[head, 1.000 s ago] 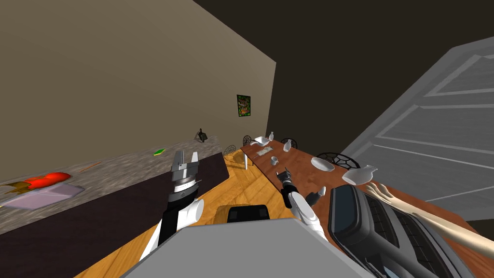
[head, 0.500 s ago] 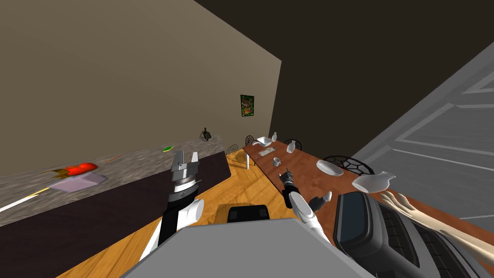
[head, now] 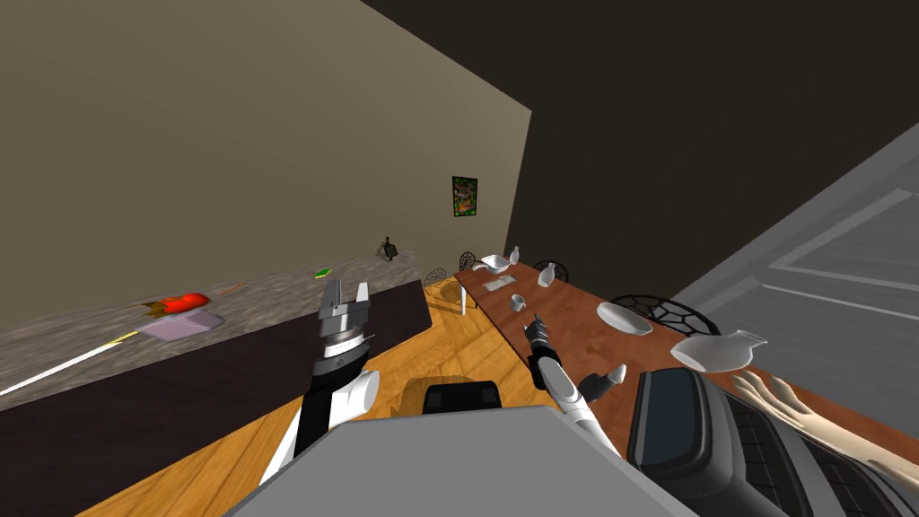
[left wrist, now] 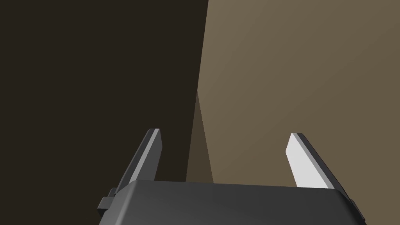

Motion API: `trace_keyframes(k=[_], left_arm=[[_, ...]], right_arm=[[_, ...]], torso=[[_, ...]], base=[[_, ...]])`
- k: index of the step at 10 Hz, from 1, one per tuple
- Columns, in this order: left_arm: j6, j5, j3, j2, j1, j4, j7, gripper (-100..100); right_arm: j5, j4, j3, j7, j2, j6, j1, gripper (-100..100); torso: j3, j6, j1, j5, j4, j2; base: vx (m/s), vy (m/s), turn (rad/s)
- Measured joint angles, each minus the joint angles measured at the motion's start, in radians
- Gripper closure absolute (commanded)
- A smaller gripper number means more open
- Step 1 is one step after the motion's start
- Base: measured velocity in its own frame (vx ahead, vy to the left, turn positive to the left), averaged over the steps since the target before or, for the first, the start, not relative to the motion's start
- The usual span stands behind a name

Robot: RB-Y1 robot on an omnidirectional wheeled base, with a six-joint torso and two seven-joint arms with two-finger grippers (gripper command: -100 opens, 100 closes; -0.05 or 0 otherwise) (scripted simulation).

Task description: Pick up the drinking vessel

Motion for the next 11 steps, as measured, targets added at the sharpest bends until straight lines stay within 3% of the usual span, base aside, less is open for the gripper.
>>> trace_keyframes(k=[5, 11], left_arm=[[0.0, 0.0, 0.0, 0.0, 0.0, 0.0, 0.0, 0], [0.0, 0.0, 0.0, 0.0, 0.0, 0.0, 0.0, 0]], right_arm=[[0.145, 0.093, -0.038, 0.06, -0.006, 0.023, -0.036, -100], [0.318, 0.217, -0.063, 0.089, -0.037, 0.058, -0.082, -100]], torso=[[0.0, 0.0, 0.0, 0.0, 0.0, 0.0], [0.0, 0.001, 0.0, 0.0, 0.0, -0.001]], base=[[-0.002, -0.026, 0.09], [0.007, -0.026, 0.087]])
